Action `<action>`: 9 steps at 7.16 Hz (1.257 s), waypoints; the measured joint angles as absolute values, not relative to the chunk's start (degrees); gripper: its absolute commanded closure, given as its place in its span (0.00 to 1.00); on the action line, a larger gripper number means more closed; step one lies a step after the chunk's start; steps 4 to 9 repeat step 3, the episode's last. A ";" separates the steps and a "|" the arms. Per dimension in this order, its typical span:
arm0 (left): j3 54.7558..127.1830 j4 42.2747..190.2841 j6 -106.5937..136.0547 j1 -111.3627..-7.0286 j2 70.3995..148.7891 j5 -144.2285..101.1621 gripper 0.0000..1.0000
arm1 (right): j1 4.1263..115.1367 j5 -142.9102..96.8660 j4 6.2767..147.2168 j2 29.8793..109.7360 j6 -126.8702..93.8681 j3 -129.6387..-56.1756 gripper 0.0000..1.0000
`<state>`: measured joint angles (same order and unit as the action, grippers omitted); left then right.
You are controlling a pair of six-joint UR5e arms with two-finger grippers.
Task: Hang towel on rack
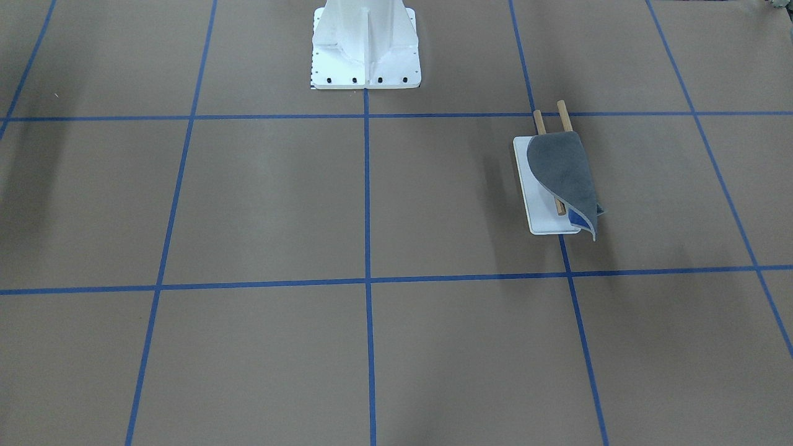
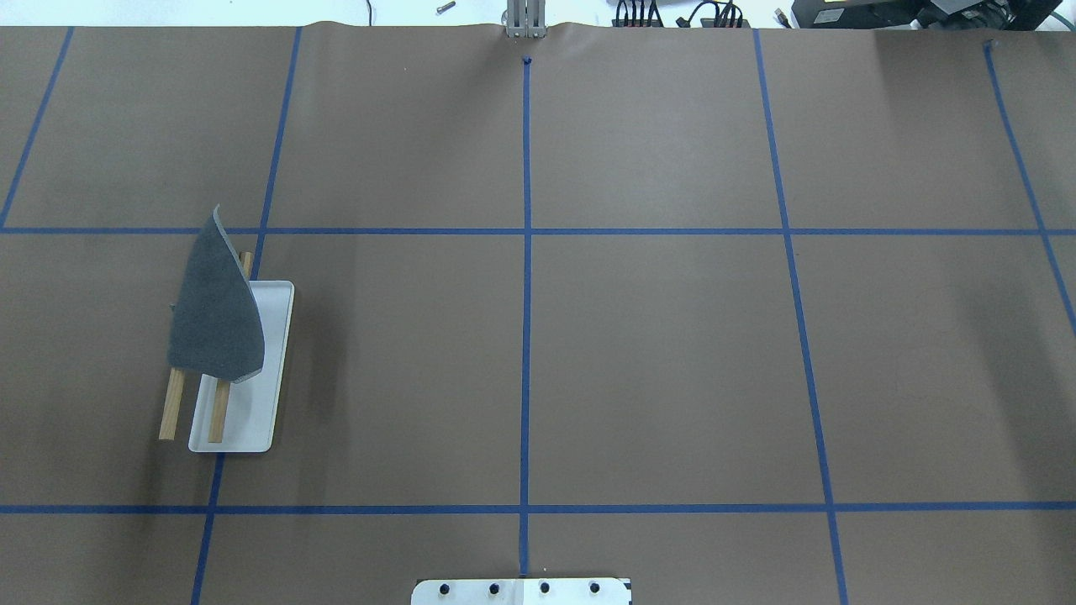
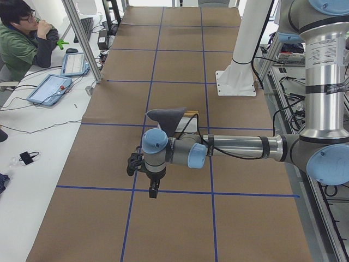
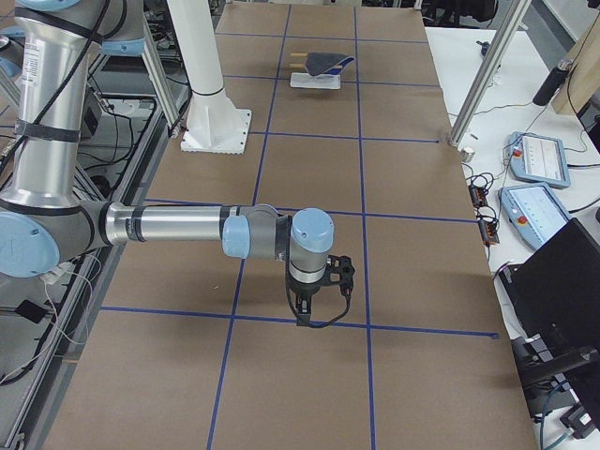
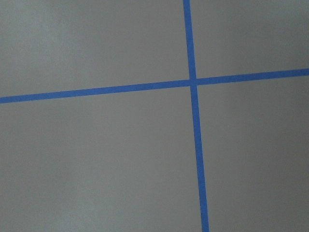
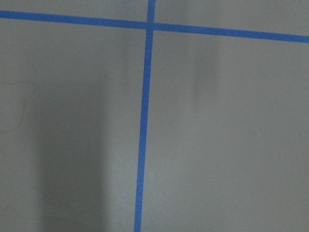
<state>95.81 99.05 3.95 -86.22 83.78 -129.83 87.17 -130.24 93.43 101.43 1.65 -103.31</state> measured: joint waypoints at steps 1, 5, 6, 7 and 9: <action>96.05 99.05 3.95 -86.22 83.81 -129.85 0.01 | 87.14 -130.25 93.43 101.38 1.66 -102.72 0.00; 96.76 99.07 3.95 -86.25 83.84 -129.86 0.01 | 87.11 -130.25 93.39 101.25 1.67 -102.22 0.00; 96.76 99.07 3.95 -86.25 83.84 -129.86 0.01 | 87.11 -130.25 93.39 101.25 1.67 -102.22 0.00; 96.76 99.07 3.95 -86.25 83.84 -129.86 0.01 | 87.11 -130.25 93.39 101.25 1.67 -102.22 0.00; 96.76 99.07 3.95 -86.25 83.84 -129.86 0.01 | 87.11 -130.25 93.39 101.25 1.67 -102.22 0.00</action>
